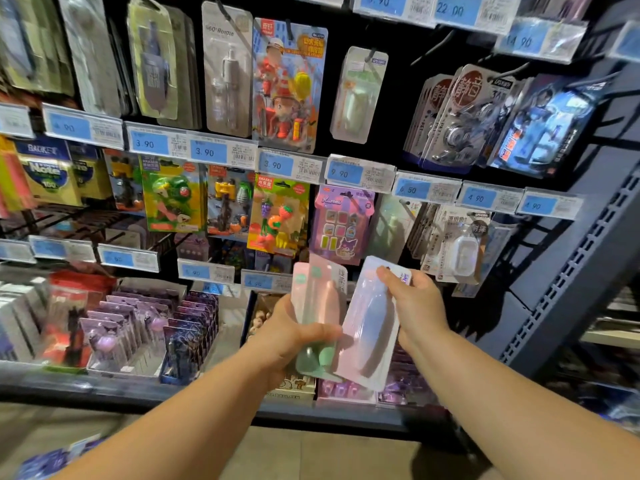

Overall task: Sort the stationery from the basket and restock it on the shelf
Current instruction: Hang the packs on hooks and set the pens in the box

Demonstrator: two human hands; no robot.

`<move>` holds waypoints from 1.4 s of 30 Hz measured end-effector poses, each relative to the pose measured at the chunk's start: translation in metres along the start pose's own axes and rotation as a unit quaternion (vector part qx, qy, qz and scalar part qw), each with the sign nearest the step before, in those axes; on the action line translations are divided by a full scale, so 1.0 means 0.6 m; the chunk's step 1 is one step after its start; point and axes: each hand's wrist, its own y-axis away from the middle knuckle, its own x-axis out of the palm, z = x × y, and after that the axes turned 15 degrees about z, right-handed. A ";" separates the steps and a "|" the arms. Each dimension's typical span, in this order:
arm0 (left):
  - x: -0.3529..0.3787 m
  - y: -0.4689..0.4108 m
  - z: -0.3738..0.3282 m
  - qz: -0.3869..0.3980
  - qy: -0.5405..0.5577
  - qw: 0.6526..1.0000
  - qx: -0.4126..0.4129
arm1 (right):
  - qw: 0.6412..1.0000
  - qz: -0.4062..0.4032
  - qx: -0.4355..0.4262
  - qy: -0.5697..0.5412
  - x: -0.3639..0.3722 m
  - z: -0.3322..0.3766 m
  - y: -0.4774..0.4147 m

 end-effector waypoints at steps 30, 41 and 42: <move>0.026 -0.016 -0.011 -0.074 0.085 0.990 0.089 | 0.935 0.331 0.082 0.094 -0.007 -0.009 0.018; 0.024 -0.030 -0.019 -0.067 0.059 0.992 0.090 | 0.994 0.105 -0.041 0.002 -0.086 0.000 -0.040; 0.024 -0.031 -0.018 -0.067 0.053 0.992 0.092 | 0.994 0.099 -0.046 0.011 -0.090 0.000 -0.046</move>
